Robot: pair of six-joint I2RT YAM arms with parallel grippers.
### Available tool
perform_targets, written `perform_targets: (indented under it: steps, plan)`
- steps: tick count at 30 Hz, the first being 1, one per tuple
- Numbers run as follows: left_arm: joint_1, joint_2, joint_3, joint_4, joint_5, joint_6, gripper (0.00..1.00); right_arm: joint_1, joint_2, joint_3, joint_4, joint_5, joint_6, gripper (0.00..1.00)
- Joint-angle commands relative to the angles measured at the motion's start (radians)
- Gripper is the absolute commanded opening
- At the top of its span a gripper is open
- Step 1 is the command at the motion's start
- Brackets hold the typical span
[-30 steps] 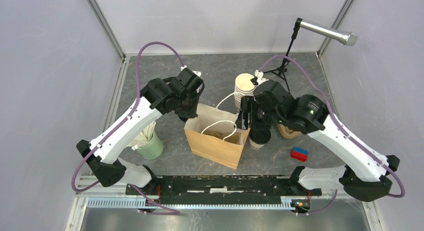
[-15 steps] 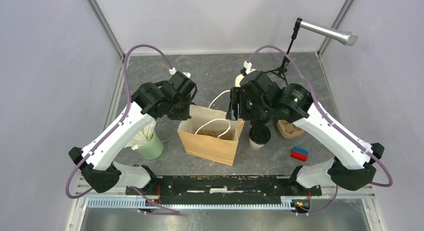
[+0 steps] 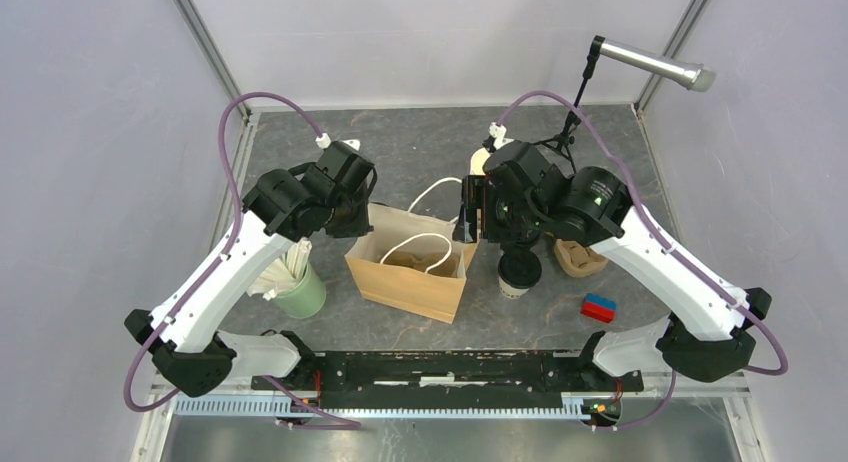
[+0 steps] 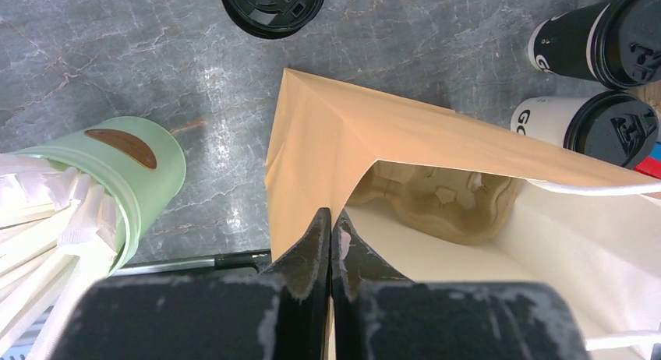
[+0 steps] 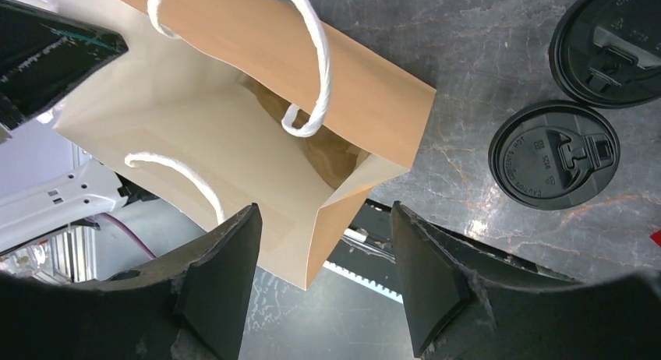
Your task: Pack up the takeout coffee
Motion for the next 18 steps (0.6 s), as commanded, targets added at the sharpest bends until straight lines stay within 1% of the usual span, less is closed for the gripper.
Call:
perform_targets:
  steps: [1, 5, 7, 11, 13, 18]
  plan:
    - [0.005, -0.018, -0.002, 0.052, 0.016, -0.046, 0.02, 0.015, -0.011, -0.022, -0.018, 0.004, 0.009, 0.69]
    - [0.005, -0.022, 0.003, 0.052, 0.011, -0.042, 0.03, 0.018, -0.002, -0.045, -0.006, 0.025, 0.005, 0.69]
    - [0.005, -0.022, -0.001, 0.05, 0.014, -0.042, 0.06, 0.018, 0.015, -0.037, -0.006, 0.025, -0.003, 0.68]
    - [0.005, -0.018, -0.003, 0.048, 0.022, -0.048, 0.07, 0.019, 0.039, -0.056, 0.008, 0.026, -0.023, 0.67]
    - [0.005, -0.017, 0.002, 0.049, 0.026, -0.048, 0.07, 0.02, 0.052, -0.059, 0.019, 0.052, -0.05, 0.65]
    - [0.005, -0.007, 0.019, 0.032, 0.015, -0.036, 0.07, 0.026, 0.103, -0.041, -0.031, 0.108, -0.108, 0.59]
